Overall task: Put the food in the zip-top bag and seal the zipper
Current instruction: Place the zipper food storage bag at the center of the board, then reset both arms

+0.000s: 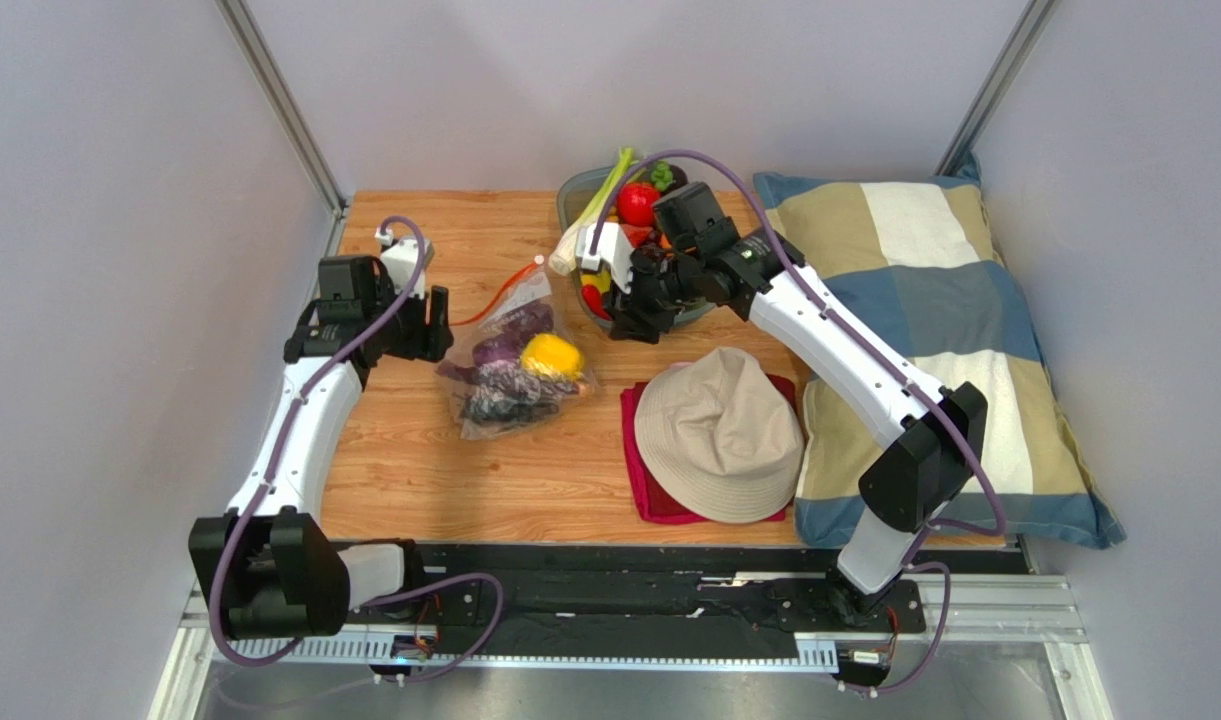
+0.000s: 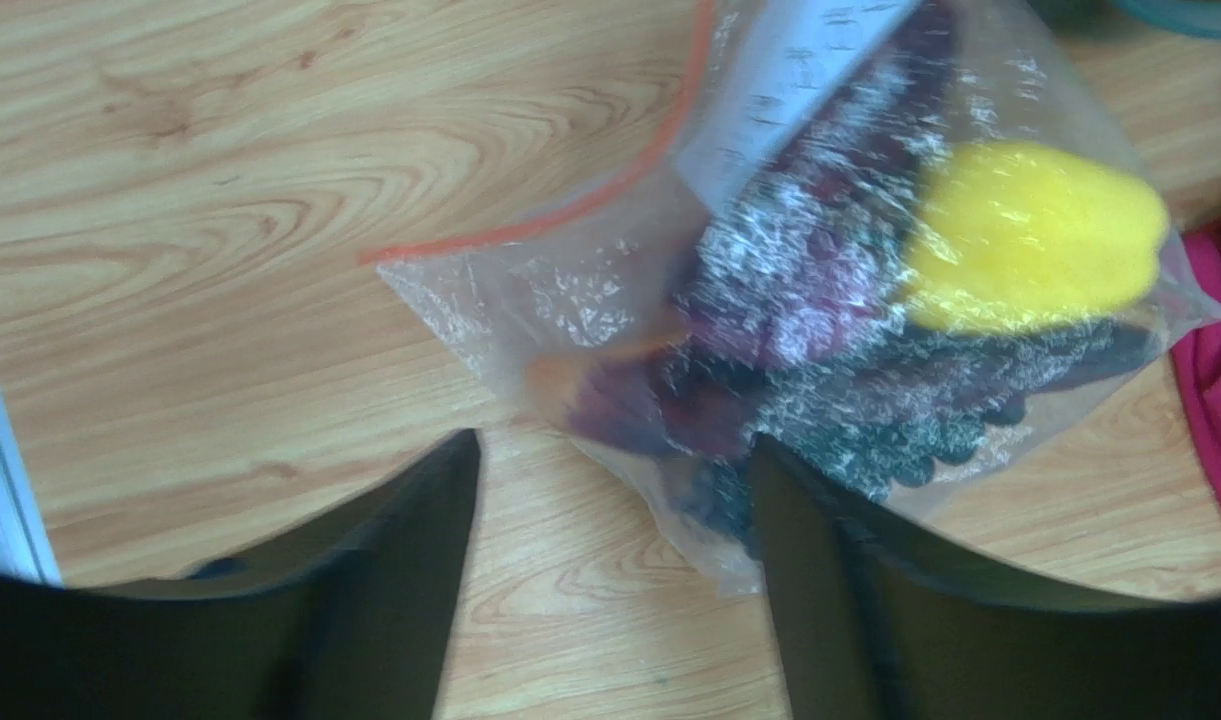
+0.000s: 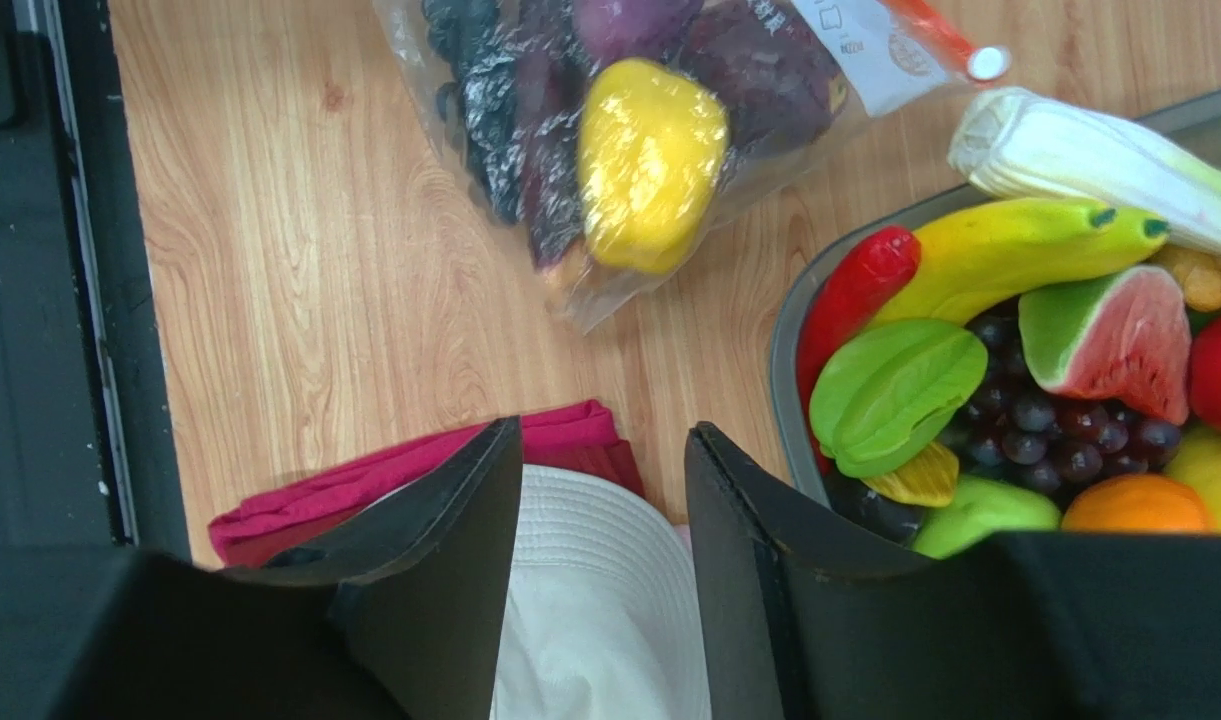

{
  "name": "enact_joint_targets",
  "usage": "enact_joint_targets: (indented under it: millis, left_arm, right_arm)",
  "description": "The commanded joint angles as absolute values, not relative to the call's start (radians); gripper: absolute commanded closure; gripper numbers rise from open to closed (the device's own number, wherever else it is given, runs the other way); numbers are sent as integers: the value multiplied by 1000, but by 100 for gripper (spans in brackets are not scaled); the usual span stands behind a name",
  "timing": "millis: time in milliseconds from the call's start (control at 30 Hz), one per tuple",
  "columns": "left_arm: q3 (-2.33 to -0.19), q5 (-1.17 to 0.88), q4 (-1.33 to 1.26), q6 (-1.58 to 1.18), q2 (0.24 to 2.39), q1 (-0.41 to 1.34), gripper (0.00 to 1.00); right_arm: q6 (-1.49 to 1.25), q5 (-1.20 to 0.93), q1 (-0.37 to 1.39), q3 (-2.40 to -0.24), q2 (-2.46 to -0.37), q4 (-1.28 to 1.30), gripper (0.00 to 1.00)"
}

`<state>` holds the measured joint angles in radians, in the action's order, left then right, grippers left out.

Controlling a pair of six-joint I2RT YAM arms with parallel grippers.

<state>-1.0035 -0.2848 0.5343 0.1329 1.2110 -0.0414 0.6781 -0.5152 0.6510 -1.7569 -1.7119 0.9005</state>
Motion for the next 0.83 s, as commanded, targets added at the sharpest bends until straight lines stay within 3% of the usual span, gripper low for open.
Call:
enact_joint_targets:
  millis: [0,33,133,200,433,800]
  left_arm:
    - [-1132,-275,632,129,1192,-52,18]
    - [-1149,-276,649,136,1189,-52,11]
    - [-1235,-285,757,129,1206,-54,1]
    - [-1319,-305,808,112,1226,-54,1]
    - [-1529,-324,965,64,1347,-54,1]
    - [-1531,-345,942,45,1413,-54,1]
  right_arm:
    - [436,-531,597,-1815,-1716,793,41]
    - [405,-535,588,-1819,-1720,784,36]
    - [289,-534,549,-1822,-1720,727,22]
    - [227,-535,514,-1822,-1723,678,13]
    - [-52,-508,368,-1792,-1720,548,9]
    - [-94,-512,186,-1623,-1634,528,9]
